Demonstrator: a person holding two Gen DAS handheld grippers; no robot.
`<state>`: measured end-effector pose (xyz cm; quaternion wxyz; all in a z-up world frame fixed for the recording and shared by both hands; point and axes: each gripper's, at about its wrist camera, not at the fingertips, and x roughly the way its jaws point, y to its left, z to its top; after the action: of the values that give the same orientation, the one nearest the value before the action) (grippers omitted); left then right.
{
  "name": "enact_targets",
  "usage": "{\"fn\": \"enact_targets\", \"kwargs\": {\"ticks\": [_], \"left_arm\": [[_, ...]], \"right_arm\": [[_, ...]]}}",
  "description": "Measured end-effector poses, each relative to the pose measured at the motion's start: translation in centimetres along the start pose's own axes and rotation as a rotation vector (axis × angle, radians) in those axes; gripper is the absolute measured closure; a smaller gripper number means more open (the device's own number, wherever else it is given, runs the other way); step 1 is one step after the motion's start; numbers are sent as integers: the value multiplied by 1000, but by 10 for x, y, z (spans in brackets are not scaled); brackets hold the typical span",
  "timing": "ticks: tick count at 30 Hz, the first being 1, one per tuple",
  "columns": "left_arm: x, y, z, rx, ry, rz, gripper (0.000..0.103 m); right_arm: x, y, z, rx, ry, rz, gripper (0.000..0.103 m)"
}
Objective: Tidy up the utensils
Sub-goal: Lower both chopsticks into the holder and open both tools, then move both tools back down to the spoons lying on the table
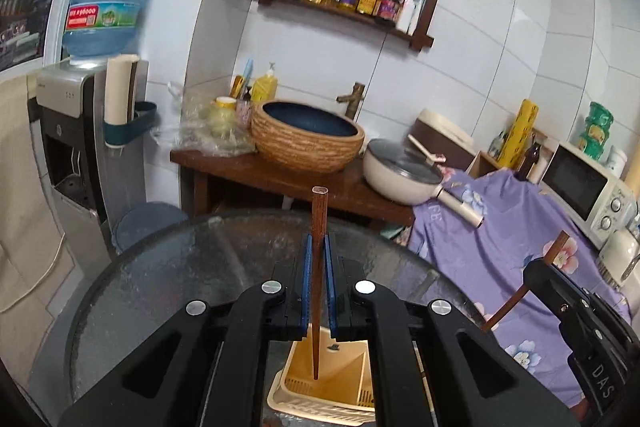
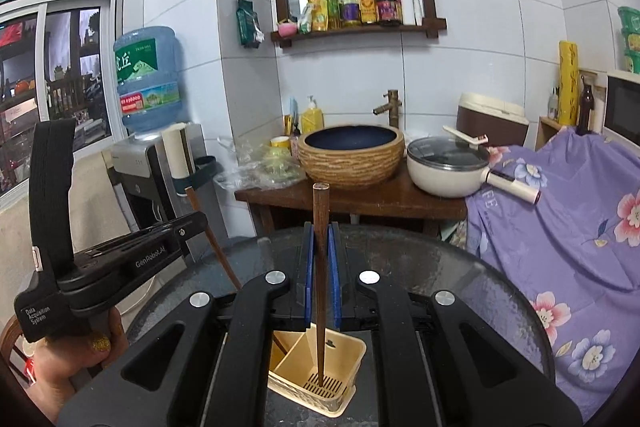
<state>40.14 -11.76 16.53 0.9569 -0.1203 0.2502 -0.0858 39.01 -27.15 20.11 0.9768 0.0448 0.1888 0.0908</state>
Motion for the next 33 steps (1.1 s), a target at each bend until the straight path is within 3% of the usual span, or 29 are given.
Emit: {"fn": "enact_targets", "kwargs": {"ticks": [9, 18, 19, 21, 23, 24, 25, 27, 33], "left_arm": [[22, 4, -31, 31, 72, 12, 97], [27, 5, -37, 45, 97, 20, 97], [27, 7, -37, 37, 97, 15, 94], [23, 9, -36, 27, 87, 8, 69], [17, 9, -35, 33, 68, 5, 57], [13, 8, -34, 38, 57, -4, 54], [9, 8, -34, 41, 52, -12, 51], [0, 9, -34, 43, 44, -29, 41], [-28, 18, -49, 72, 41, -55, 18]], "right_arm": [[24, -2, -34, -6, 54, -12, 95], [26, -4, -37, 4, 44, -25, 95], [26, -5, -37, 7, 40, -24, 95], [26, -5, -37, 0, 33, -37, 94], [24, -6, -39, 1, 32, -41, 82], [23, -7, -40, 6, 32, -40, 57], [22, -8, -40, 9, 26, -41, 39], [14, -9, -42, 12, -14, -56, 39], [-7, -11, -51, 20, -21, -50, 38]]}}
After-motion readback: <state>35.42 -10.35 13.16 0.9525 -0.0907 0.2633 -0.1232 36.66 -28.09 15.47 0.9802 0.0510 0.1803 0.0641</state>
